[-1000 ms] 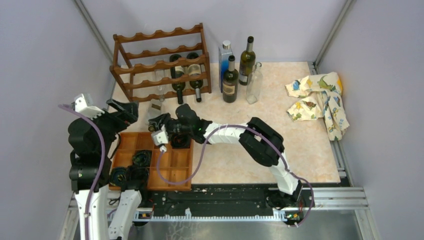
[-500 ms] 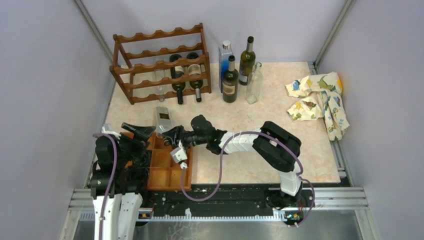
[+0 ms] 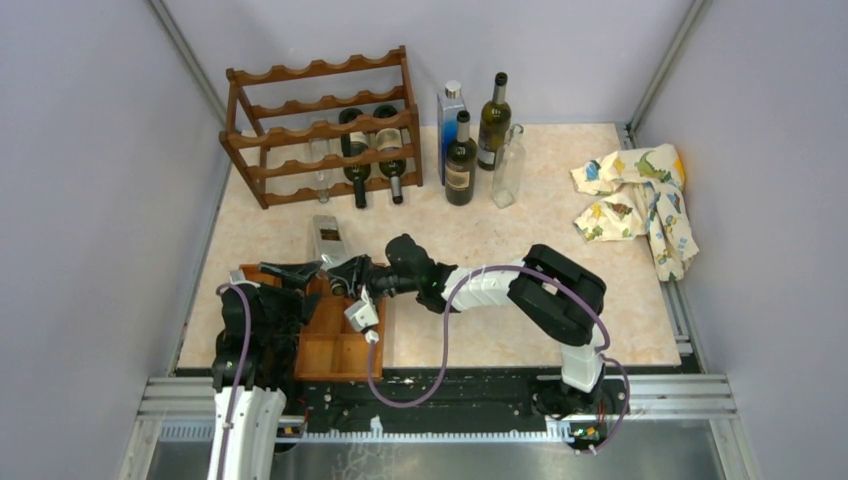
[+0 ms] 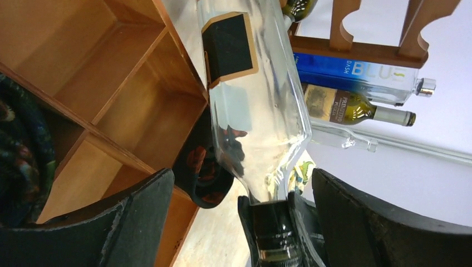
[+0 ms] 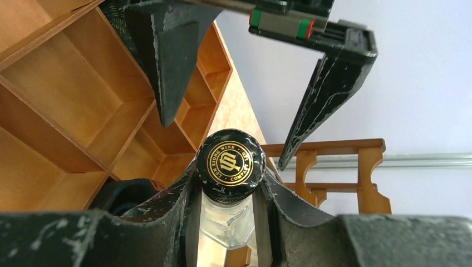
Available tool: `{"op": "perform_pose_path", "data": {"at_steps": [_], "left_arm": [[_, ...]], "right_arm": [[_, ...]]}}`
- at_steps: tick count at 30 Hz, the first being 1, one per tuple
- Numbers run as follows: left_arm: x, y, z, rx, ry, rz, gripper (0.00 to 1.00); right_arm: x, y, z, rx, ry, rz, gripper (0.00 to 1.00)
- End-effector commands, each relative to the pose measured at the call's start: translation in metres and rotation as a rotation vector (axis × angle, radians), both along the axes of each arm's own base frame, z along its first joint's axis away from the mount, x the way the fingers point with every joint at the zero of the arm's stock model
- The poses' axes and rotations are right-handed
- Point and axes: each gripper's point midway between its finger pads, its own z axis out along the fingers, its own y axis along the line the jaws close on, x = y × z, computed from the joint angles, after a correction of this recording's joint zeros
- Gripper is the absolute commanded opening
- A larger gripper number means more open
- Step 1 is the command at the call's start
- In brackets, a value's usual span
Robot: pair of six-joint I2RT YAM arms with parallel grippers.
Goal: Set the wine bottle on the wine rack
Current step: Pick up the wine bottle from the center of the board.
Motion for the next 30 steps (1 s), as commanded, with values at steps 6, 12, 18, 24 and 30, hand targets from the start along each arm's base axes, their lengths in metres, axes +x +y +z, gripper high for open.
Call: {"op": "perform_pose_path", "data": {"at_steps": [6,12,18,24,30], "left_arm": [[0.028,-0.011,0.017,-0.185,-0.050,-0.008,0.99],[0.035,-0.013,0.009,-0.186,-0.001,-0.023,0.99],[0.041,-0.016,-0.004,-0.191,0.061,-0.035,0.96],[0.051,-0.017,-0.005,-0.168,0.073,-0.058,0.91],[0.059,-0.021,-0.002,-0.161,0.062,-0.095,0.83]], "right_arm": [[-0.014,0.003,0.105,0.266,-0.188,0.037,0.02],[-0.016,0.002,0.105,0.268,-0.188,0.042,0.03],[-0.019,0.004,0.109,0.278,-0.186,0.054,0.03],[-0.019,0.005,0.109,0.277,-0.183,0.056,0.04],[-0.023,0.006,0.109,0.277,-0.179,0.071,0.04]]}}
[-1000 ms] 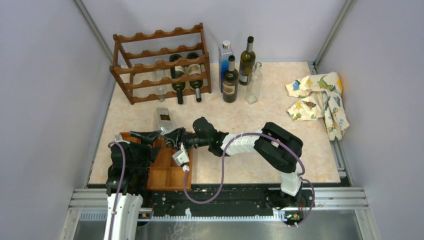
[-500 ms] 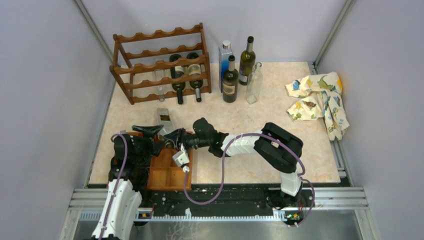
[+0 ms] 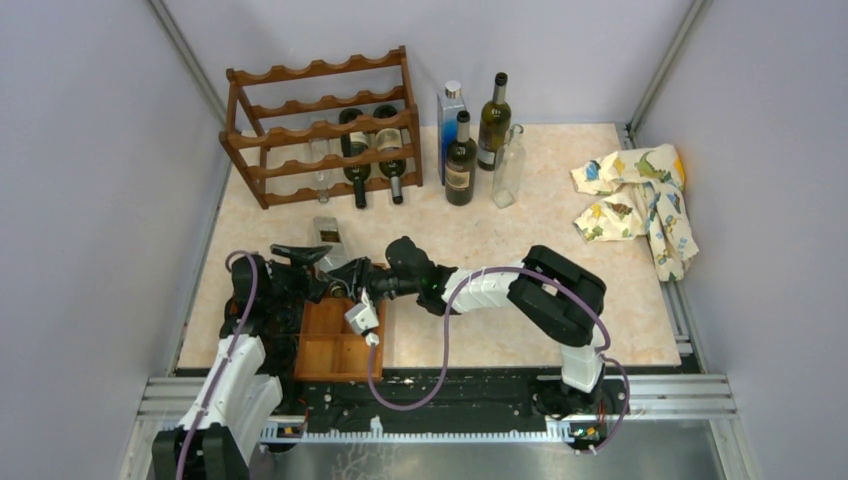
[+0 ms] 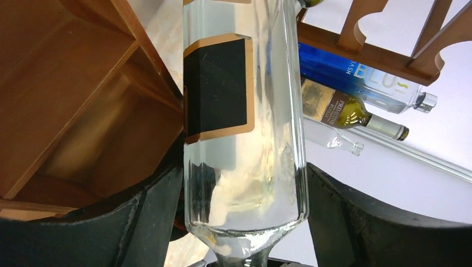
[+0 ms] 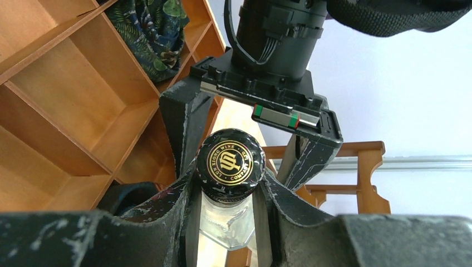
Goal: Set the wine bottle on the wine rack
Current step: Pick up the wine bottle from the center of the board.
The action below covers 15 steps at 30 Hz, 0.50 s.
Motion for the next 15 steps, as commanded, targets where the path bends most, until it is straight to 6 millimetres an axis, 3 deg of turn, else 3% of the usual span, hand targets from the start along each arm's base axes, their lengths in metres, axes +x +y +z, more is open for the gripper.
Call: {"op": "perform_pose_path", "data": {"at_steps": [1,10,15], "left_arm": [[0.008,-0.005,0.016,0.006,-0.047,-0.040,0.83],[0.007,-0.004,0.011,0.123,0.020,-0.107,0.82],[0.005,-0.007,0.010,0.159,0.008,-0.151,0.61]], "right_arm": [[-0.019,0.006,0.110,0.274,-0.173,0.071,0.04],[-0.031,0.010,0.105,0.246,-0.176,0.119,0.06],[-0.035,0.012,0.102,0.235,-0.179,0.130,0.09]]}}
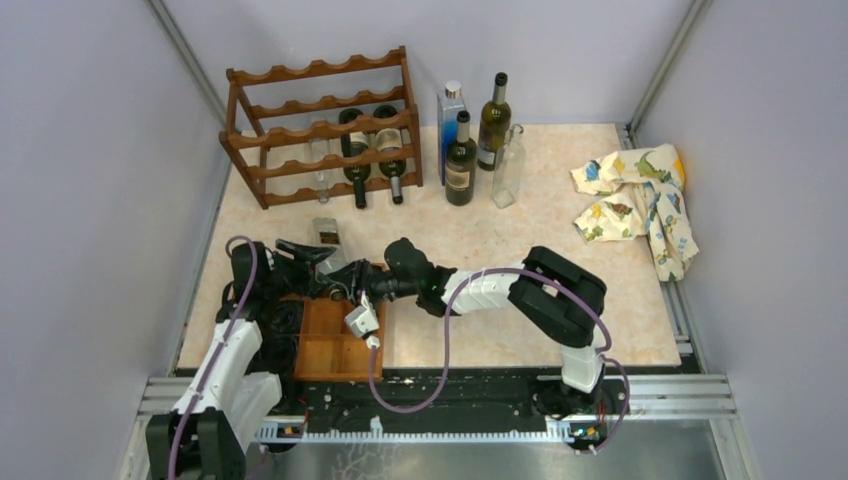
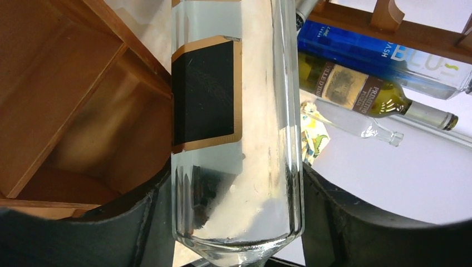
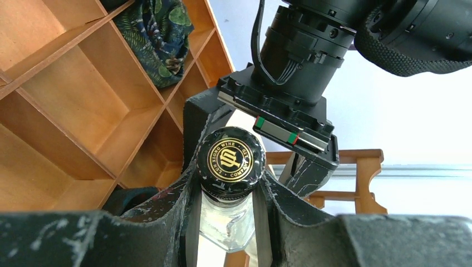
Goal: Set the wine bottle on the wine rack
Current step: Pick up the wine bottle from the center of the board.
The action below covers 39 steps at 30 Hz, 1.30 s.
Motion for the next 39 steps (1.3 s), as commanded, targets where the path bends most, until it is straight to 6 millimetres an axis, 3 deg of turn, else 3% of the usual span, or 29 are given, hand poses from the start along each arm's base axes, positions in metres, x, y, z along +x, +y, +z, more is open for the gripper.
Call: {"op": "perform_pose_path", "data": {"at_steps": [1,4,5,7,10,14,20,27,33,39], "left_arm": [[0.001,-0.003,0.013,0.051,-0.054,-0.063,0.52],[0.002,-0.004,0.020,0.087,-0.114,-0.090,0.08],[0.003,-0.002,0.025,0.106,-0.139,-0.092,0.00],[0.005,0.000,0.036,0.149,-0.194,-0.099,0.00],[0.006,0.004,0.050,0.198,-0.264,-0.088,0.00],[0.009,0.009,0.064,0.210,-0.335,-0.051,0.00],[0.015,0.016,0.086,0.235,-0.428,-0.002,0.00],[0.021,0.024,0.111,0.310,-0.557,0.012,0.00],[0.025,0.032,0.112,0.457,-0.615,-0.050,0.00],[0.034,0.041,0.101,0.497,-0.627,-0.106,0.00]], "right_arm": [[-0.029,0.010,0.103,0.243,-0.170,0.112,0.11],[-0.029,0.008,0.108,0.256,-0.171,0.104,0.23],[-0.028,0.007,0.109,0.258,-0.172,0.098,0.29],[-0.028,0.003,0.111,0.261,-0.165,0.084,0.43],[-0.027,-0.005,0.121,0.278,-0.162,0.056,0.74],[-0.029,-0.023,0.131,0.288,-0.140,0.021,0.92],[-0.041,-0.065,0.134,0.248,-0.072,-0.029,0.97],[-0.022,-0.132,0.132,0.120,0.353,-0.287,0.96],[0.001,-0.194,0.111,0.076,0.618,-0.502,0.96],[0.005,-0.220,0.095,0.127,0.758,-0.571,0.95]]}}
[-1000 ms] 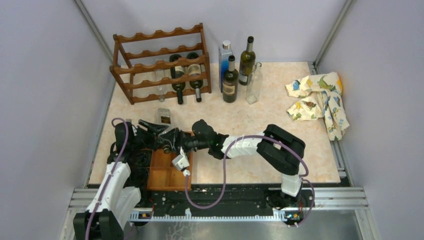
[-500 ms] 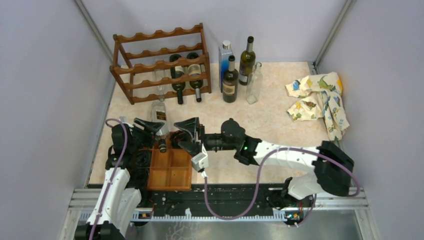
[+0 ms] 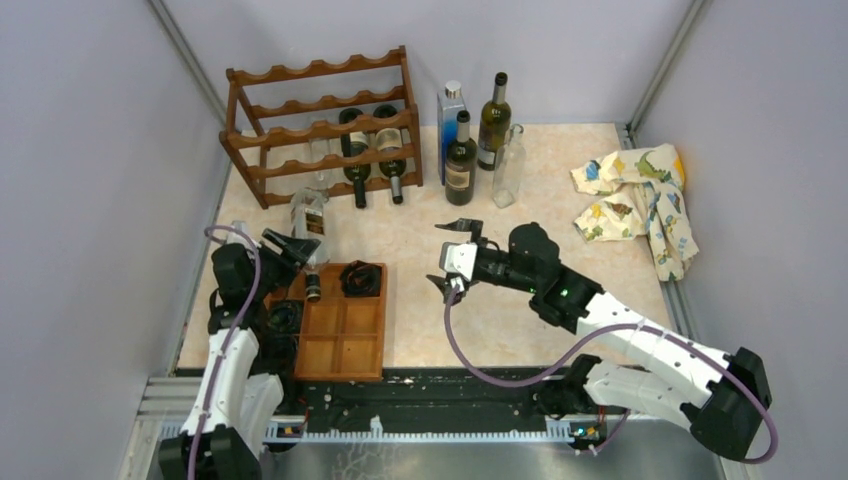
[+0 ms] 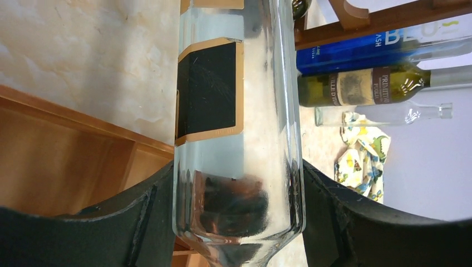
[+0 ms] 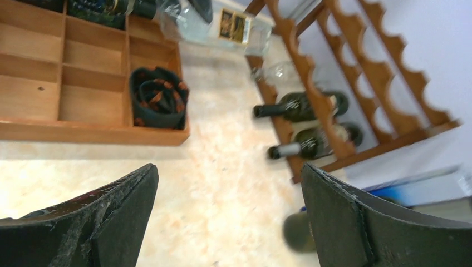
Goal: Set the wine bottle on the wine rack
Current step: Pick up the wine bottle from the center of the board.
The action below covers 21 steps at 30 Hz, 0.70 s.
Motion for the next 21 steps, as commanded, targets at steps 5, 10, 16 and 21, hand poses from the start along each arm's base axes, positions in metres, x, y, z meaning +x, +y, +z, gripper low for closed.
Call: {"op": "perform_pose_path", "data": {"at_steps": [5,10,16,21], "left_arm": [[0.037,0.010,0.073,0.153,-0.298,-0.088,0.00],[0.050,0.019,0.073,0.148,-0.280,-0.050,0.00],[0.060,0.033,0.070,0.115,-0.259,0.041,0.00],[0.056,0.043,0.078,0.040,-0.279,0.146,0.00]], "right_arm": [[-0.008,-0.008,-0.038,0.048,0.362,-0.041,0.94],[0.003,-0.007,-0.039,0.088,0.377,-0.056,0.93],[0.018,-0.011,-0.034,0.126,0.384,-0.079,0.93],[0.022,-0.014,-0.037,0.134,0.378,-0.094,0.93]]}}
